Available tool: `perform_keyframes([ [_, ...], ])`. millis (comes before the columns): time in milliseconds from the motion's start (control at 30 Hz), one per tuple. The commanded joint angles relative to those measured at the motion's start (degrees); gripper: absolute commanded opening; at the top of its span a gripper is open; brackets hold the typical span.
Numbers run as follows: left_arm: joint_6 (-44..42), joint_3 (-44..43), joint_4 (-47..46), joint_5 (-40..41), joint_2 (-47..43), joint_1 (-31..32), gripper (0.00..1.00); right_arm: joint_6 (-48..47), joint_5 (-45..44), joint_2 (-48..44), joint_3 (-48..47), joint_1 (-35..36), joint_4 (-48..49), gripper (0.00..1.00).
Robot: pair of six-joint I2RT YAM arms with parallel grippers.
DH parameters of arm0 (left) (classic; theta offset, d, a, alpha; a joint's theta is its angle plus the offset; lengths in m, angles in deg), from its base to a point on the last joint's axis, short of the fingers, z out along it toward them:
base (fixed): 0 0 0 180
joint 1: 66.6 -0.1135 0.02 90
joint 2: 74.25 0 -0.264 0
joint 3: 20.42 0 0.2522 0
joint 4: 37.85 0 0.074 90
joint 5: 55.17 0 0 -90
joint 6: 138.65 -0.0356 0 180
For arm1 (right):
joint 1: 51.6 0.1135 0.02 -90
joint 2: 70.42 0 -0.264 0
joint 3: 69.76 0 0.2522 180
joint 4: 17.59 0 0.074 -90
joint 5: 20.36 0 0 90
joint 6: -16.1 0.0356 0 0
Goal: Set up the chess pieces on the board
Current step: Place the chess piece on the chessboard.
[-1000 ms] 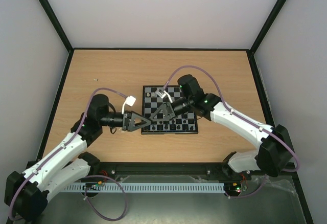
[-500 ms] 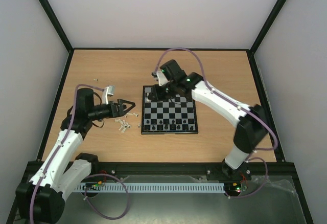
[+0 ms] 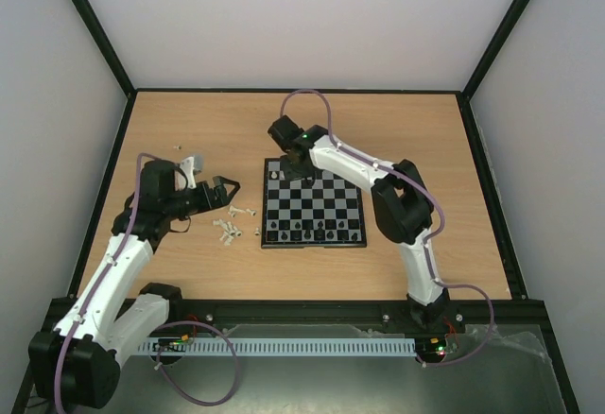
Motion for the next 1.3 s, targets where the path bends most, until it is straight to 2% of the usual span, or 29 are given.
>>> perform_keyframes([
  [0, 0.36, -0.87, 0.66, 2.81, -0.26, -0.39, 0.99, -0.77, -5.1, 4.12, -6.03, 0.3, -3.98, 0.02],
  [267, 0.32, -0.62, 0.12, 2.35, 0.05, -0.39, 1.0, -1.41, -3.36, 8.29, -8.67, 0.07, -3.55, 0.04],
  [1000, 0.59, -0.34, -0.31, 1.55, -0.28, -0.38, 0.99, -1.8, -0.86, 9.17, -7.35, -0.78, -0.64, 0.09],
  [1067, 0.67, -0.3, -0.23, 1.57, -0.35, -0.38, 0.99, -1.75, -0.82, 8.99, -7.15, -0.8, -0.6, 0.14],
  [1167, 0.72, -0.38, -0.23, 1.63, -0.38, -0.38, 0.99, -1.7, -0.74, 8.39, -6.6, -0.85, -0.24, 0.28],
  [1267, 0.8, -0.41, -0.07, 1.56, -0.61, -0.38, 0.99, -1.68, -0.64, 7.5, -6.06, -0.97, 0.08, 0.31],
])
